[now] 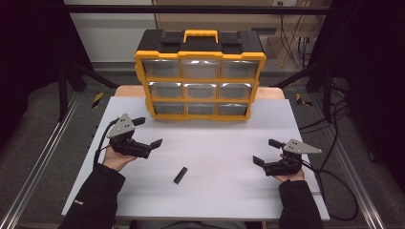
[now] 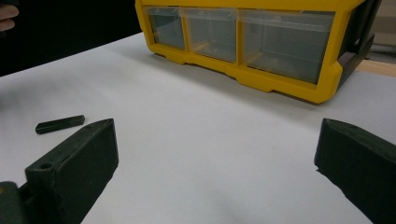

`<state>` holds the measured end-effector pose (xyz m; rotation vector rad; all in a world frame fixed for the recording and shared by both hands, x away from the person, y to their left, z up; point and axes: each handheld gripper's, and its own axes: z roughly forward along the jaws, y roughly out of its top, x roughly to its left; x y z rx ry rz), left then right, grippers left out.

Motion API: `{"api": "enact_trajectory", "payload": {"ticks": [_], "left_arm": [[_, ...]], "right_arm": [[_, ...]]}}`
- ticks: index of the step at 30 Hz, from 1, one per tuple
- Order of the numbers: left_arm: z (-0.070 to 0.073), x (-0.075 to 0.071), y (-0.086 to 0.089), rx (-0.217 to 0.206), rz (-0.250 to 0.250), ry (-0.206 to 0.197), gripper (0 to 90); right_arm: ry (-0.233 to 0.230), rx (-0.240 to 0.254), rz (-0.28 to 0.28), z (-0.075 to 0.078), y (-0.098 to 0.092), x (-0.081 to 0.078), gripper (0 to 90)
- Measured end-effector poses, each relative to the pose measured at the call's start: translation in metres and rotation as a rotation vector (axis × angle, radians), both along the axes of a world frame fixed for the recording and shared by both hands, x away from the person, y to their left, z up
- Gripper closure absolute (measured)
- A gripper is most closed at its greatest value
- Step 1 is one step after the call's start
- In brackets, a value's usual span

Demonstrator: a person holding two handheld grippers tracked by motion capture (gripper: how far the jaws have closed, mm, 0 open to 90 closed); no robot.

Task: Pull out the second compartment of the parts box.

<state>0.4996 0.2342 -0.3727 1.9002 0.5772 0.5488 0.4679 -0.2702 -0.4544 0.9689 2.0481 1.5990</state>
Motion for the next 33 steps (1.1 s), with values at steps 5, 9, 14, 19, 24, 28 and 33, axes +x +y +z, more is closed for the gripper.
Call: {"api": "enact_trajectory", "payload": {"ticks": [5, 9, 14, 19, 24, 28, 33], "left_arm": [[0.004, 0.002, -0.005, 0.011, -0.005, -0.007, 0.0], [0.008, 0.003, -0.01, 0.033, -0.01, -0.017, 0.0], [0.011, 0.004, -0.013, 0.042, -0.013, -0.026, 0.0], [0.013, 0.006, -0.016, 0.05, -0.017, -0.033, 0.0], [0.017, 0.007, -0.02, 0.062, -0.019, -0.04, 0.0], [0.023, 0.008, -0.025, 0.076, -0.024, -0.054, 0.0], [0.028, 0.009, -0.03, 0.092, -0.028, -0.066, 0.0]], "right_arm": [[-0.001, 0.0, 0.002, 0.0, 0.0, 0.0, 0.1], [-0.002, 0.0, 0.003, 0.0, 0.0, 0.0, 0.1], [-0.002, 0.0, 0.004, 0.0, 0.0, 0.0, 0.1], [-0.004, -0.002, 0.002, 0.0, 0.0, 0.0, 0.1], [-0.001, -0.004, 0.004, 0.0, 0.0, 0.0, 0.1], [-0.002, -0.004, 0.004, 0.0, 0.0, 0.0, 0.1], [-0.002, -0.005, 0.005, 0.0, 0.0, 0.0, 0.1]]}}
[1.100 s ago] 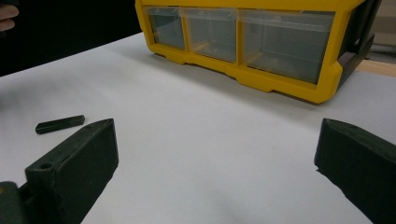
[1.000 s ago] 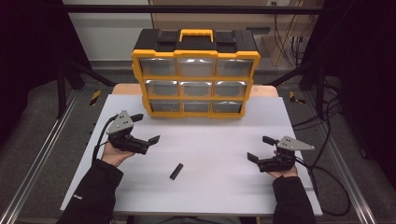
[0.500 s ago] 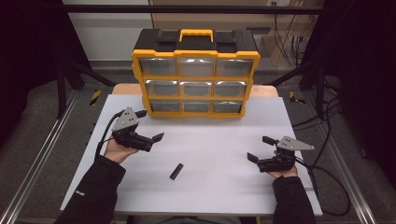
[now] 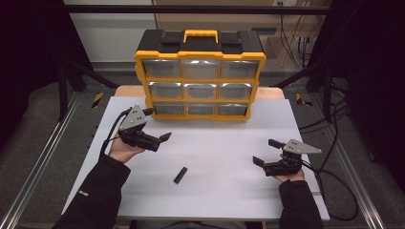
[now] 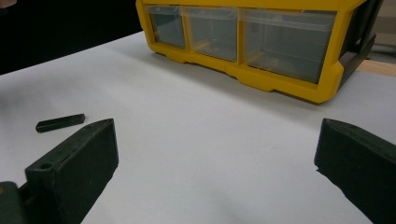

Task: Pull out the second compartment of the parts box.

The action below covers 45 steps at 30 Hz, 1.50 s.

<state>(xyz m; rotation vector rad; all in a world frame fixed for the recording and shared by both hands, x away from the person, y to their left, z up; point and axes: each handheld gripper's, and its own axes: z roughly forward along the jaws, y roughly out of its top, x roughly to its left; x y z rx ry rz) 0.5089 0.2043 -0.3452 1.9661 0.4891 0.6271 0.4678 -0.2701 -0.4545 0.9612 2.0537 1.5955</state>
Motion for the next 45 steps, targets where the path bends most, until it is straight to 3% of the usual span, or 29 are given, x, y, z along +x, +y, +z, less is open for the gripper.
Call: {"api": "enact_trajectory", "payload": {"ticks": [10, 18, 31, 45], "left_arm": [[0.008, 0.003, -0.011, 0.042, -0.018, -0.02, 0.0], [0.014, 0.006, -0.018, 0.052, -0.03, -0.032, 0.0], [0.02, 0.008, -0.028, 0.087, -0.039, -0.072, 0.0], [0.036, 0.014, -0.039, 0.118, -0.042, -0.124, 0.0]], "right_arm": [[0.0, 0.0, 0.001, 0.0, 0.0, 0.0, 0.1], [0.0, 0.0, 0.002, 0.0, 0.0, 0.0, 0.1], [-0.001, 0.001, 0.003, 0.0, 0.0, 0.0, 0.1], [-0.002, 0.001, 0.003, 0.0, 0.0, 0.0, 0.1]]}}
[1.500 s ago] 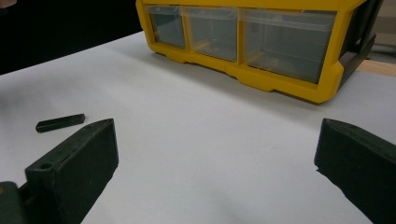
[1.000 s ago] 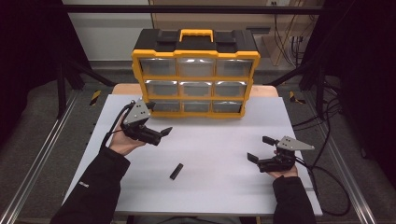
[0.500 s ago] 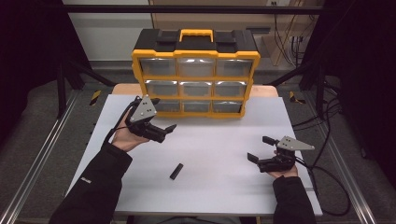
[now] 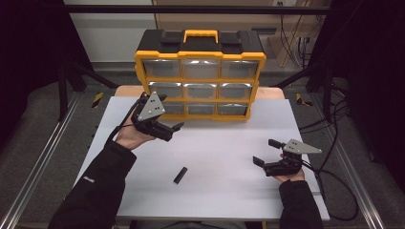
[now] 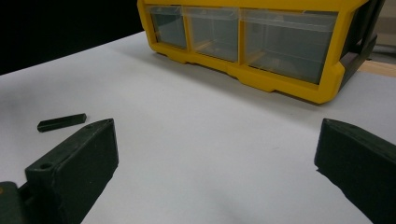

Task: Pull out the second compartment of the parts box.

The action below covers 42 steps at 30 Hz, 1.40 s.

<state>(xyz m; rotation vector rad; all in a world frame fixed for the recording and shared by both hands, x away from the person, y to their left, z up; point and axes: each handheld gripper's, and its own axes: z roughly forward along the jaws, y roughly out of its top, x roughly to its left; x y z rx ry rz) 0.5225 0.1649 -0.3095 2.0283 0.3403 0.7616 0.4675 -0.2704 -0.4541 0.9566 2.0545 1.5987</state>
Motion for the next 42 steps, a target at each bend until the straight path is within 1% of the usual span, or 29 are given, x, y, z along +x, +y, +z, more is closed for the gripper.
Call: {"api": "enact_trajectory", "payload": {"ticks": [2, 5, 7, 10, 11, 16, 17, 22, 23, 25, 26, 28, 29, 33, 34, 36, 37, 39, 42], "left_arm": [[0.003, 0.001, -0.002, 0.012, 0.005, -0.011, 0.0], [0.005, 0.002, -0.003, 0.016, 0.008, -0.015, 0.0], [0.008, 0.003, -0.004, 0.029, 0.009, -0.023, 0.0], [0.01, 0.003, -0.006, 0.038, 0.009, -0.028, 0.0], [0.011, 0.004, -0.007, 0.053, 0.011, -0.034, 0.0], [0.013, 0.005, -0.01, 0.063, 0.012, -0.052, 0.0], [0.014, 0.006, -0.011, 0.079, 0.015, -0.062, 0.0], [0.017, 0.007, -0.014, 0.085, 0.016, -0.079, 0.0], [0.019, 0.008, -0.015, 0.089, 0.016, -0.09, 0.0], [0.02, 0.008, -0.016, 0.095, 0.016, -0.094, 0.0], [0.022, 0.009, -0.016, 0.1, 0.017, -0.103, 0.1], [0.023, 0.01, -0.017, 0.104, 0.017, -0.106, 0.2], [0.025, 0.011, -0.017, 0.11, 0.018, -0.114, 0.2], [0.028, 0.012, -0.019, 0.113, 0.019, -0.125, 0.2], [0.029, 0.013, -0.019, 0.121, 0.02, -0.132, 0.2], [0.03, 0.014, -0.02, 0.121, 0.019, -0.134, 0.3], [0.031, 0.014, -0.021, 0.131, 0.019, -0.14, 0.3], [0.031, 0.015, -0.022, 0.13, 0.018, -0.142, 0.3], [0.033, 0.018, -0.024, 0.148, 0.026, -0.154, 0.5]], "right_arm": [[0.001, 0.0, 0.001, 0.0, 0.0, 0.0, 0.1], [0.001, -0.001, 0.001, 0.0, 0.0, 0.0, 0.1], [0.001, 0.0, 0.001, 0.0, 0.0, 0.0, 0.1], [0.0, -0.001, 0.002, 0.0, 0.0, 0.0, 0.1], [0.001, 0.0, 0.001, 0.0, 0.0, 0.0, 0.1], [0.001, -0.001, 0.002, 0.0, 0.0, 0.0, 0.1], [0.001, -0.001, 0.002, 0.0, 0.0, 0.0, 0.1], [0.004, 0.0, 0.003, 0.0, 0.001, 0.0, 0.1], [0.003, 0.0, 0.004, 0.0, 0.001, 0.0, 0.1], [0.002, 0.0, 0.005, 0.0, 0.001, 0.0, 0.1], [0.002, 0.0, 0.005, 0.0, 0.001, 0.0, 0.1], [0.003, -0.001, 0.005, 0.0, 0.001, 0.0, 0.1], [0.003, -0.002, 0.005, 0.0, 0.001, 0.0, 0.1], [0.004, 0.0, 0.005, 0.0, 0.001, 0.0, 0.1], [0.002, -0.001, 0.005, 0.0, 0.0, 0.0, 0.1], [0.002, 0.0, 0.006, 0.0, 0.0, 0.0, 0.1], [0.002, 0.0, 0.006, 0.0, 0.0, 0.0, 0.1], [0.004, -0.001, 0.005, 0.0, 0.001, 0.0, 0.1], [0.003, 0.0, 0.006, 0.0, 0.001, 0.0, 0.2]]}}
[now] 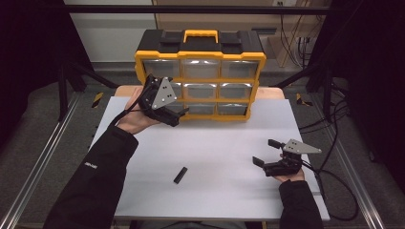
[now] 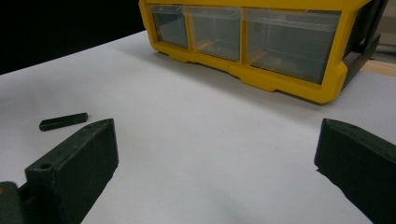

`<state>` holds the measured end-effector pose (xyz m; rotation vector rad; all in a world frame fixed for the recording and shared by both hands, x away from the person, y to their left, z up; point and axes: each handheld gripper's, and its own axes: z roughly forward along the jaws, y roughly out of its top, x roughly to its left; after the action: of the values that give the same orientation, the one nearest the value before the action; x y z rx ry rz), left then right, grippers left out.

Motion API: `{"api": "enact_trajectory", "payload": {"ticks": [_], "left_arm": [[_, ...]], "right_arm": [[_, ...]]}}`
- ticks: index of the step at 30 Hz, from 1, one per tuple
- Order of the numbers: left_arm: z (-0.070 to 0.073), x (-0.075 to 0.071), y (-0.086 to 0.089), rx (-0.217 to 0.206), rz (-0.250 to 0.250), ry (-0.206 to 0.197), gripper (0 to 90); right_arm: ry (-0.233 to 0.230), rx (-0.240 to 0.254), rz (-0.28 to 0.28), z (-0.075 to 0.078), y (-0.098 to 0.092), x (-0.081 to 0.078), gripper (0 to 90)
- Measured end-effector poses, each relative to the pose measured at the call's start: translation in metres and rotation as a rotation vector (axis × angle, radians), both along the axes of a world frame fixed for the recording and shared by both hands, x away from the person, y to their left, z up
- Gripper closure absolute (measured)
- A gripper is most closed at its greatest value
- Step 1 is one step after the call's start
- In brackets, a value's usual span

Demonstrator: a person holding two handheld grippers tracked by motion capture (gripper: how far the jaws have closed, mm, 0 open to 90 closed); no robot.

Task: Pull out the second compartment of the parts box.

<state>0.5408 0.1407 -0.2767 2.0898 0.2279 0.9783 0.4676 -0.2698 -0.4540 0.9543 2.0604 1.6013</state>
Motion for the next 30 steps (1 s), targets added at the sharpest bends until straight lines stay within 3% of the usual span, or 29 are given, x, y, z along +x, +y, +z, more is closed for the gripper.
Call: {"api": "enact_trajectory", "payload": {"ticks": [25, 30], "left_arm": [[0.006, 0.01, -0.021, 0.091, -0.014, -0.078, 0.7], [0.008, 0.014, -0.028, 0.127, -0.012, -0.1, 0.7]], "right_arm": [[0.001, -0.003, 0.002, 0.0, 0.0, 0.0, 0.1], [0.0, -0.003, 0.002, 0.0, 0.0, 0.0, 0.1]]}}
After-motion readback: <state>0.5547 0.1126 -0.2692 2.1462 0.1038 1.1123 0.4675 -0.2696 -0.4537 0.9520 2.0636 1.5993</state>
